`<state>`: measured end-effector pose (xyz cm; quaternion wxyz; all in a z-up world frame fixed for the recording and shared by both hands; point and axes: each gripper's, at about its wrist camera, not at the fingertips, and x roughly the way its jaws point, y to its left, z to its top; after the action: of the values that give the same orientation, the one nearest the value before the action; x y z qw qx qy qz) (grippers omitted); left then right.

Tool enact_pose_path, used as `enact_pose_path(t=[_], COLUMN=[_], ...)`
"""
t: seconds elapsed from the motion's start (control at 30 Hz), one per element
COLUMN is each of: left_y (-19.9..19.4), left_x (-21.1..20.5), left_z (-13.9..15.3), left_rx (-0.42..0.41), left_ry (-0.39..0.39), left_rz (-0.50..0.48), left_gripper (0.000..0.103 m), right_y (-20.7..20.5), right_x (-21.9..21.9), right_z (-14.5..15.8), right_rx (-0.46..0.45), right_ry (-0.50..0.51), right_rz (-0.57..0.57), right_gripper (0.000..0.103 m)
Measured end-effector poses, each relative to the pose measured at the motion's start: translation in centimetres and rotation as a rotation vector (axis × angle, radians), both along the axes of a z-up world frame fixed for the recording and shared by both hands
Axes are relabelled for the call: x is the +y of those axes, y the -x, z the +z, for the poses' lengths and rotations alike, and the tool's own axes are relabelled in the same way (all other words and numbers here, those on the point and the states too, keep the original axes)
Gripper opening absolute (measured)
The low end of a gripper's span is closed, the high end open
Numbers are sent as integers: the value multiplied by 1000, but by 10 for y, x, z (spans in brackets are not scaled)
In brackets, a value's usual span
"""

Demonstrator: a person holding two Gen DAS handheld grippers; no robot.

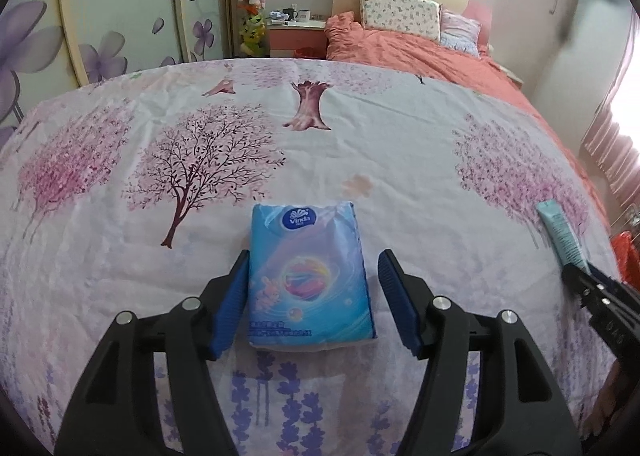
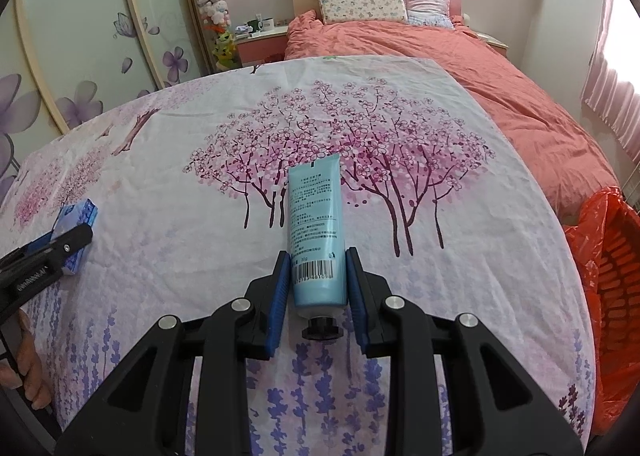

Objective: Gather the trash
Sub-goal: 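Carry the tissue pack and hand-cream tube with both tools over the basket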

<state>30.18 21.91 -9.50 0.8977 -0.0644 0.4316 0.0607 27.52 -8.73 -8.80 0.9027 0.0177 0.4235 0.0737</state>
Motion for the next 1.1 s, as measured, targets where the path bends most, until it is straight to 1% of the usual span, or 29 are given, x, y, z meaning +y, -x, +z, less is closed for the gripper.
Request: enact_pose_path(t=[0.07,0.1,0.13,0.37,0.6,0.9,1.1], left_y=[0,-1,0,5,15,28,39], left_x=[-6,-8,-9,-12,-21,-47,-74], left_z=[0,0,0,2,7,31,53], left_rx=[12,19,18,13,-2,-45,-79], left_ry=[-37,-60,-65,-78,-81,-86,-93], left_rz=[8,15,13,9,-18,-81,-128], left_gripper=[59,56,53,50,50,50,50], right_y=[0,0,0,4,22,38,52], right_x=[-3,-3,-4,-12,-28,-49,-64], right_z=[0,0,0,1,8,25,41], right_rx=[1,1,1,-5,-39,-86,-128], right_ry=[-18,-24,-30,-81,-108,-136,-156], right_rz=[1,2,2,-2,-12,-40,-56], right_gripper=[28,28,28,27,27,27,27])
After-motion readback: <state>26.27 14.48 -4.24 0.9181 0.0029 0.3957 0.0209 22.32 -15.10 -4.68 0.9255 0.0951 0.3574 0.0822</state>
